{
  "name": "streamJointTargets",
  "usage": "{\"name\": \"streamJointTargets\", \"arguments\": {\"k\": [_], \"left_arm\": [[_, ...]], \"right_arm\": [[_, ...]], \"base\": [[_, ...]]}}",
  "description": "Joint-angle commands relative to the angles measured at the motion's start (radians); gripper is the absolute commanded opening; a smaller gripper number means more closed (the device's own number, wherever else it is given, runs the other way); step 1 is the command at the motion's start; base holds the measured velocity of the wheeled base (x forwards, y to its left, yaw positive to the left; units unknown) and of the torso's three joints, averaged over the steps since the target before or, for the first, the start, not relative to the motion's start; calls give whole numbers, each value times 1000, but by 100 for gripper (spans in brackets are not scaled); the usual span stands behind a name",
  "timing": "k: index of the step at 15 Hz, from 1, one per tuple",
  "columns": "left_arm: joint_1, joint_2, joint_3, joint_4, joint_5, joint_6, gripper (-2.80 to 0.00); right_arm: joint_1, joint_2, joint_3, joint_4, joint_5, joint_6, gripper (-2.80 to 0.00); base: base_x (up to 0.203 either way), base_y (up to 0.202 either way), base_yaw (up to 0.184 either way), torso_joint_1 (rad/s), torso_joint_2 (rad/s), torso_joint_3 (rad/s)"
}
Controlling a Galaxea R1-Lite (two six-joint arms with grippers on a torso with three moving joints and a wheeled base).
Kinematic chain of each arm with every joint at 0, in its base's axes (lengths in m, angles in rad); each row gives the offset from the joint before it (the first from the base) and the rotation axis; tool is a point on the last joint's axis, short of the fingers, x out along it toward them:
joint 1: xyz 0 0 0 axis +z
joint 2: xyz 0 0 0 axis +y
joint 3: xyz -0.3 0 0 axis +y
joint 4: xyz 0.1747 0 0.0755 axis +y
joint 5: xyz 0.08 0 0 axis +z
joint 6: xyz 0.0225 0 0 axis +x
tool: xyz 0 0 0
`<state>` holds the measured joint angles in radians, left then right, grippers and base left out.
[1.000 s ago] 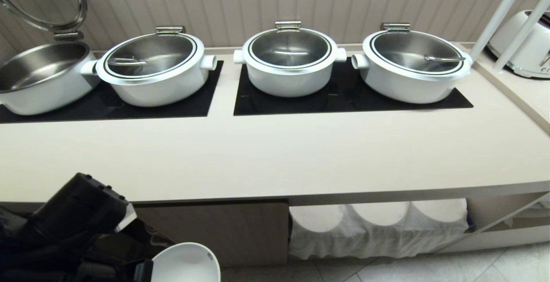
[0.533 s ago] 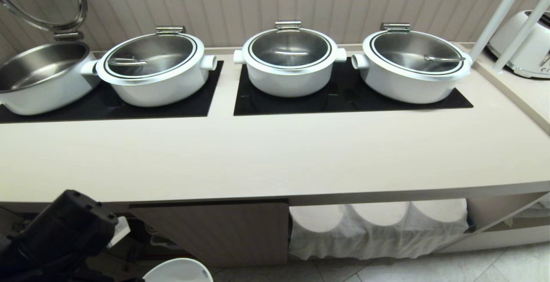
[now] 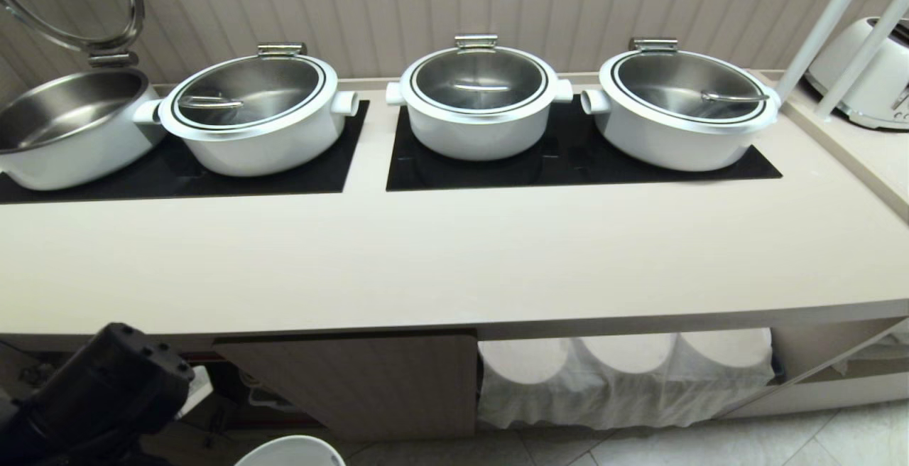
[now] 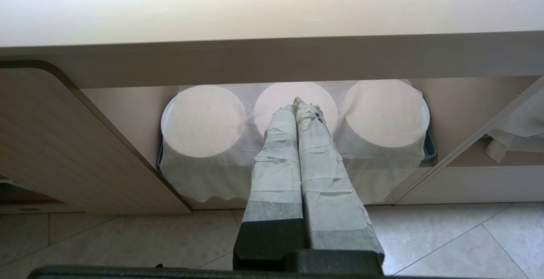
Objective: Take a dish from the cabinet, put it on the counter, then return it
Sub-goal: Put it back into the cabinet
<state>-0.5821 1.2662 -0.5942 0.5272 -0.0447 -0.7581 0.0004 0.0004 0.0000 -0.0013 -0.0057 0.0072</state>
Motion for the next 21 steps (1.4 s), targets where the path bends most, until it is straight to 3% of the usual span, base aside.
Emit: {"name": "streamJointTargets", "arguments": {"k": [1,21], "left_arm": [[-1,2,5,0,-1,-4,-280],[1,-31,37,-18,-1,-6,-280]], "right_arm": [[1,0,0,0,0,-1,-280],[0,0,0,0,0,-1,-280]], "base": [[0,0,0,0,0,0],[0,0,0,0,0,0]]}}
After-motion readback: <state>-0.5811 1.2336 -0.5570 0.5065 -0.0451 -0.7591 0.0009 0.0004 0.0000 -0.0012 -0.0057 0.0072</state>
